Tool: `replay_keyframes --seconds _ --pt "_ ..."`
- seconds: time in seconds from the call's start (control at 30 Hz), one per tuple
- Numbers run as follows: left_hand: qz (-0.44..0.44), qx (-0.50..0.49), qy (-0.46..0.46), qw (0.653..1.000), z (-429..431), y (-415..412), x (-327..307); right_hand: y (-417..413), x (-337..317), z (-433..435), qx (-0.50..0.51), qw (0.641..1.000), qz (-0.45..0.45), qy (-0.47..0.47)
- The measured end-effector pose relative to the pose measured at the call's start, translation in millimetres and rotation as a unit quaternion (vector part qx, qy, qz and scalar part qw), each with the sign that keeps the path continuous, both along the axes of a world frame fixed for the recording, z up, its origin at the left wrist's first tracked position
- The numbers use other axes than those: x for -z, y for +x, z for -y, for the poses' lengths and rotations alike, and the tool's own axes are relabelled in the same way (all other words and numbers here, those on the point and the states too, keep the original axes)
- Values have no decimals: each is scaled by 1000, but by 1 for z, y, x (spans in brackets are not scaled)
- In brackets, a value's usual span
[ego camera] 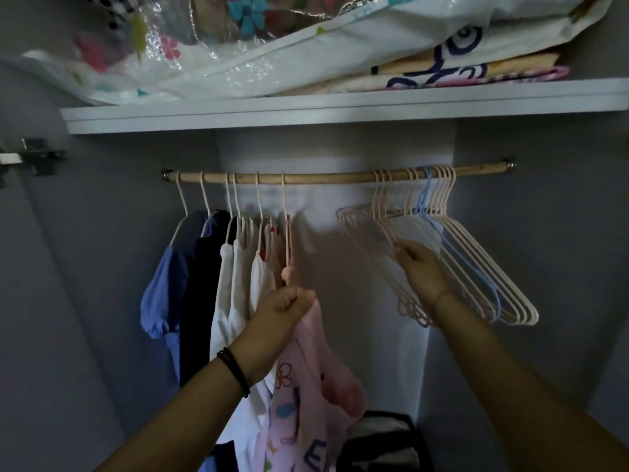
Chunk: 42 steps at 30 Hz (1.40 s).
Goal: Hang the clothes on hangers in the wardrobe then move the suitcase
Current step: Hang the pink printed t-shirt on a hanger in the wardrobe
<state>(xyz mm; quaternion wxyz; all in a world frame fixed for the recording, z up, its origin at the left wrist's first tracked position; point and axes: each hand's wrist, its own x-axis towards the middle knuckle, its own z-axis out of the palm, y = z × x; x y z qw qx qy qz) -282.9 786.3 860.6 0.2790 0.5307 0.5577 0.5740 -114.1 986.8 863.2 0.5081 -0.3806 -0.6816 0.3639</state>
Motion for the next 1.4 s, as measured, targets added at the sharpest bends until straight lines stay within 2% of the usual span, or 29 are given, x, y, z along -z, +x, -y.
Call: replay_keyframes --seconds 0.2,0.37,0.57,0.73,0.83,0.97,1.17,1.3,1.4 --pt "-10 15 -3 1000 -7 -6 -5 -17 4 -23 16 998 62 10" --pt "-18 14 -18 1000 -6 -8 -10 -24 3 -44 58 987 125 76" --pt "-18 -11 -21 1000 -3 -8 -12 -37 -3 -56 -5 996 71 49" --pt "-31 -22 -33 999 0 -11 -9 -50 0 -77 0 999 12 -35" --pt "-31 -38 -24 999 4 -6 -11 -50 1 -73 -15 998 -63 -24" --pt "-38 -52 -12 998 6 -5 -7 -36 5 -48 -61 993 -100 -8" --pt "-55 -60 -23 996 13 0 -3 6 49 15 -83 991 -100 -19" --pt "-78 -48 -40 995 14 4 0 21 46 35 -92 985 -99 -111" --pt "-98 -53 -38 993 15 10 0 30 41 49 -44 990 -56 -124"
